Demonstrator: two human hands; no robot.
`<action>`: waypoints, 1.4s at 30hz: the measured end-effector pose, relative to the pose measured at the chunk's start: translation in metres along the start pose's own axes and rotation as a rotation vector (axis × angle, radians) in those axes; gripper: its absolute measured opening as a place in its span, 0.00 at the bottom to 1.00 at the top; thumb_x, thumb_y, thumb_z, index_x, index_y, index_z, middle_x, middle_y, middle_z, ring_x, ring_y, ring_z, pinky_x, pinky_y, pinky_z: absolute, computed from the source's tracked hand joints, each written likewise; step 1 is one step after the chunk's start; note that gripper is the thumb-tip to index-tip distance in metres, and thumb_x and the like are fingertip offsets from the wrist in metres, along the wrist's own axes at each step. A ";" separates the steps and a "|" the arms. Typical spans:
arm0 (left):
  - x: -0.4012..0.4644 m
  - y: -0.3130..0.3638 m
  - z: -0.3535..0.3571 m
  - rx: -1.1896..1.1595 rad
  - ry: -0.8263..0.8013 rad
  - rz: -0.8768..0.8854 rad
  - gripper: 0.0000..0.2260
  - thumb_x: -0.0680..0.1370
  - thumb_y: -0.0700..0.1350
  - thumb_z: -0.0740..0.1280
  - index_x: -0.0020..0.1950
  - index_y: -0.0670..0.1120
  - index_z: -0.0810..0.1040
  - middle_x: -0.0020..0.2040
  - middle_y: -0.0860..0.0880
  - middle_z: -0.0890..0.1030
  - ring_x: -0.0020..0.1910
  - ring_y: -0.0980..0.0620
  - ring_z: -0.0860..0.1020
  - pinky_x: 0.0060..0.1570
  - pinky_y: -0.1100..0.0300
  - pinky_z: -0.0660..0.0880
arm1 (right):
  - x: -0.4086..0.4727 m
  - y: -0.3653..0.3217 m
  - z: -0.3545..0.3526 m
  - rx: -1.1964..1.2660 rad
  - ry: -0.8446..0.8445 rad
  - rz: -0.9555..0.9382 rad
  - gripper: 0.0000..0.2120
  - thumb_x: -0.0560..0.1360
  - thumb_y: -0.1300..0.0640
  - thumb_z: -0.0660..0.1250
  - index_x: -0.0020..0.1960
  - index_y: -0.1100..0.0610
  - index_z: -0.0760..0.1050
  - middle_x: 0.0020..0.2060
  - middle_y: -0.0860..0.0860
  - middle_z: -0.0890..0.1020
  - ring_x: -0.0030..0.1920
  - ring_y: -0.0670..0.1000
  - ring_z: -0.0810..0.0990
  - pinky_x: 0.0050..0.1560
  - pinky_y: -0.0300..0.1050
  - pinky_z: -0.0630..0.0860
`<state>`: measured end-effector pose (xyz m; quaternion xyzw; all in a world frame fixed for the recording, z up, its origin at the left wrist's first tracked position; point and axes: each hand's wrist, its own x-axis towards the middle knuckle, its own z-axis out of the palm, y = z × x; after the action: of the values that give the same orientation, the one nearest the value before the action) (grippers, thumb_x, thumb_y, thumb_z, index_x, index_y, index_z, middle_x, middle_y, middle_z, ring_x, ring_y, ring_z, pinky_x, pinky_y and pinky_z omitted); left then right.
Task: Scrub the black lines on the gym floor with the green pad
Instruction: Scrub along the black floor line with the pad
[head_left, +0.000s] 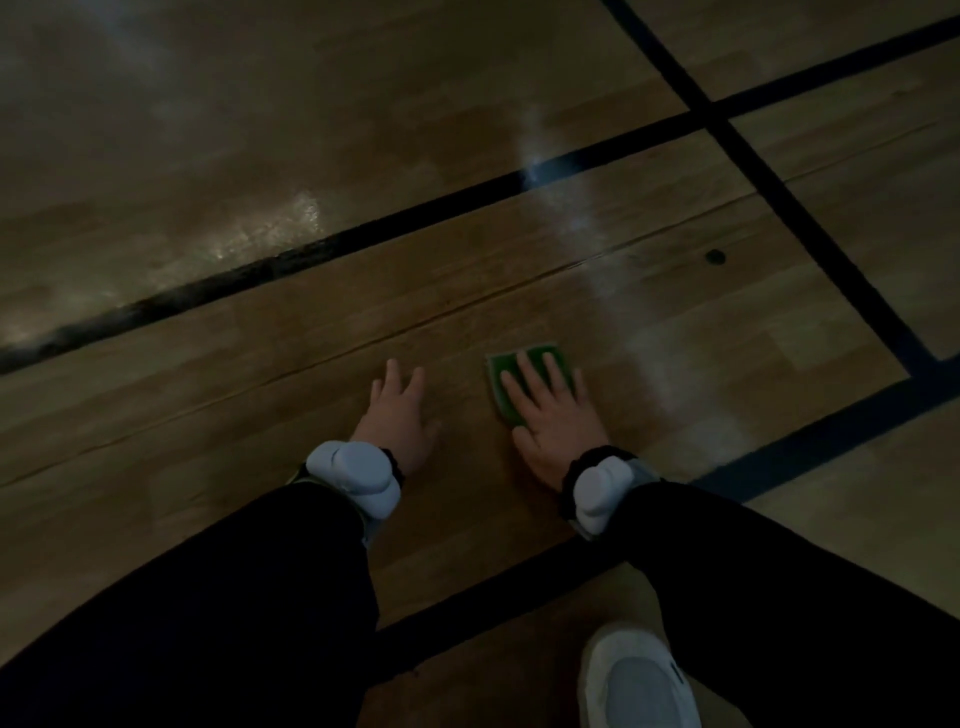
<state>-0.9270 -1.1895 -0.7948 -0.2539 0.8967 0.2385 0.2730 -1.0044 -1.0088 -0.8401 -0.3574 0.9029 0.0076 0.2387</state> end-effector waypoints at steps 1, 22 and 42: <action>-0.001 -0.001 0.000 -0.003 0.002 0.000 0.33 0.80 0.47 0.62 0.79 0.50 0.45 0.78 0.45 0.39 0.78 0.42 0.45 0.75 0.48 0.55 | 0.003 -0.012 0.004 -0.011 -0.002 -0.060 0.31 0.80 0.45 0.50 0.78 0.46 0.38 0.77 0.48 0.36 0.77 0.55 0.35 0.73 0.57 0.33; 0.018 -0.072 -0.025 0.098 -0.131 -0.268 0.51 0.70 0.45 0.75 0.78 0.50 0.39 0.77 0.45 0.34 0.76 0.38 0.40 0.71 0.36 0.57 | 0.080 0.069 -0.040 0.137 0.197 0.414 0.30 0.80 0.51 0.52 0.79 0.49 0.45 0.78 0.51 0.44 0.77 0.59 0.40 0.74 0.61 0.42; 0.015 -0.071 -0.025 0.070 -0.137 -0.286 0.50 0.70 0.46 0.74 0.78 0.55 0.39 0.77 0.50 0.34 0.76 0.39 0.37 0.67 0.28 0.54 | 0.108 -0.097 -0.026 -0.025 0.060 -0.195 0.30 0.80 0.46 0.49 0.78 0.45 0.40 0.78 0.47 0.38 0.77 0.54 0.37 0.74 0.57 0.36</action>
<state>-0.9050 -1.2621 -0.8063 -0.3526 0.8383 0.1828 0.3735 -1.0203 -1.1553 -0.8492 -0.4465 0.8704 -0.0151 0.2067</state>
